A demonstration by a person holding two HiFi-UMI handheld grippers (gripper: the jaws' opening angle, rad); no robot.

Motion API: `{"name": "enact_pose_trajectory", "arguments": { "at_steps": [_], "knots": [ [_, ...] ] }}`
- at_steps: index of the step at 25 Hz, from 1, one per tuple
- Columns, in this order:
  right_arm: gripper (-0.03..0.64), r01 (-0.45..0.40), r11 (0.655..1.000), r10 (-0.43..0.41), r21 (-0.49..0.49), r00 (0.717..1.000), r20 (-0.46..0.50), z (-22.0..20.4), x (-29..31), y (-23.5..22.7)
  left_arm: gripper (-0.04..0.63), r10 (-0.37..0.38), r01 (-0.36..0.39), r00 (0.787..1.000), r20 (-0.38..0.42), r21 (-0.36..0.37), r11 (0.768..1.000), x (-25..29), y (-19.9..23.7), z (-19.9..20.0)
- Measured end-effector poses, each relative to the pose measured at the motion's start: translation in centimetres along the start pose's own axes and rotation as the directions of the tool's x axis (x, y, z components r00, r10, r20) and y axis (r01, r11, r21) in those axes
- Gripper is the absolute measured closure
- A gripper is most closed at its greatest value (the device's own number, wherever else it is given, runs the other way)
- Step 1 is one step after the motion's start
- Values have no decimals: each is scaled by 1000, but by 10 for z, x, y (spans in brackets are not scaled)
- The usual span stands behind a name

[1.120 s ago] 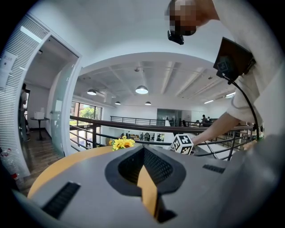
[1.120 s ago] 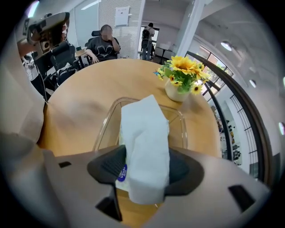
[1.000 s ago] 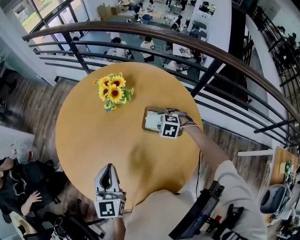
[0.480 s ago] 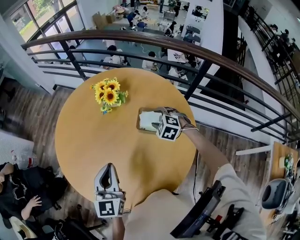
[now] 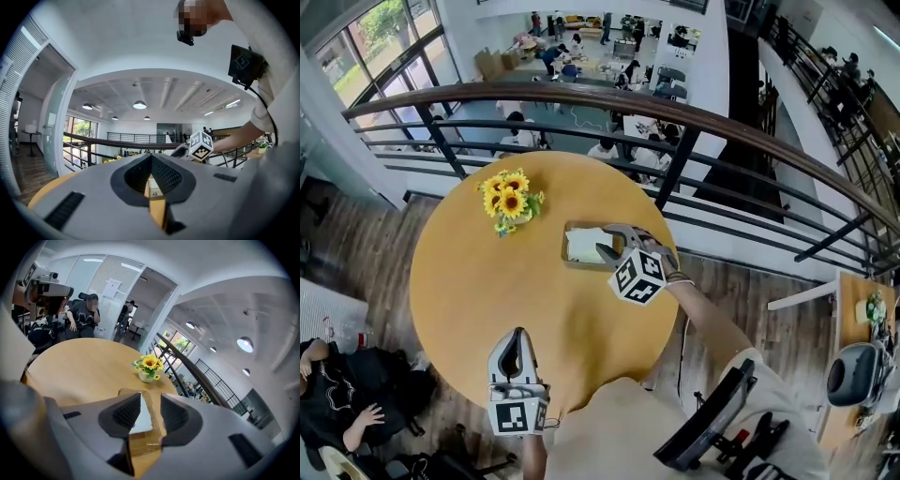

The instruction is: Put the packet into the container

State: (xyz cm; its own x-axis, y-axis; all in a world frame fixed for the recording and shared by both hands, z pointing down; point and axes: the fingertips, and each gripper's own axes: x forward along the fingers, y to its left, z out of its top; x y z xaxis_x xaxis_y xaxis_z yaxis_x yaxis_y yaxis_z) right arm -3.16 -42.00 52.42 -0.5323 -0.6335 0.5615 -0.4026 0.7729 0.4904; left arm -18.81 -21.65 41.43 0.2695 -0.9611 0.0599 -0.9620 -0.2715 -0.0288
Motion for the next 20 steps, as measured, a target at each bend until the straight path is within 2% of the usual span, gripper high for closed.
{"name": "enact_pose_trajectory", "arguments": {
  "at_steps": [5, 9, 12, 16, 20],
  "knots": [
    [583, 151, 986, -157, 67, 984, 81, 13, -40, -14, 591, -32, 31, 999, 19, 17, 999, 1, -10, 5],
    [612, 237, 959, -258, 156, 957, 132, 19, -75, -25, 591, -66, 64, 997, 35, 35, 997, 5, -19, 9],
    [612, 260, 930, -307, 258, 937, 165, 25, -106, -27, 591, -86, 85, 996, 34, 43, 995, 6, -26, 14],
    [612, 296, 898, -367, 325, 912, 183, 29, -144, -17, 591, -102, 100, 994, 35, 51, 994, 6, -32, 20],
    [612, 271, 879, -373, 392, 903, 212, 28, -169, 0, 591, -112, 110, 993, 41, 55, 992, 8, -36, 22]
  ]
}}
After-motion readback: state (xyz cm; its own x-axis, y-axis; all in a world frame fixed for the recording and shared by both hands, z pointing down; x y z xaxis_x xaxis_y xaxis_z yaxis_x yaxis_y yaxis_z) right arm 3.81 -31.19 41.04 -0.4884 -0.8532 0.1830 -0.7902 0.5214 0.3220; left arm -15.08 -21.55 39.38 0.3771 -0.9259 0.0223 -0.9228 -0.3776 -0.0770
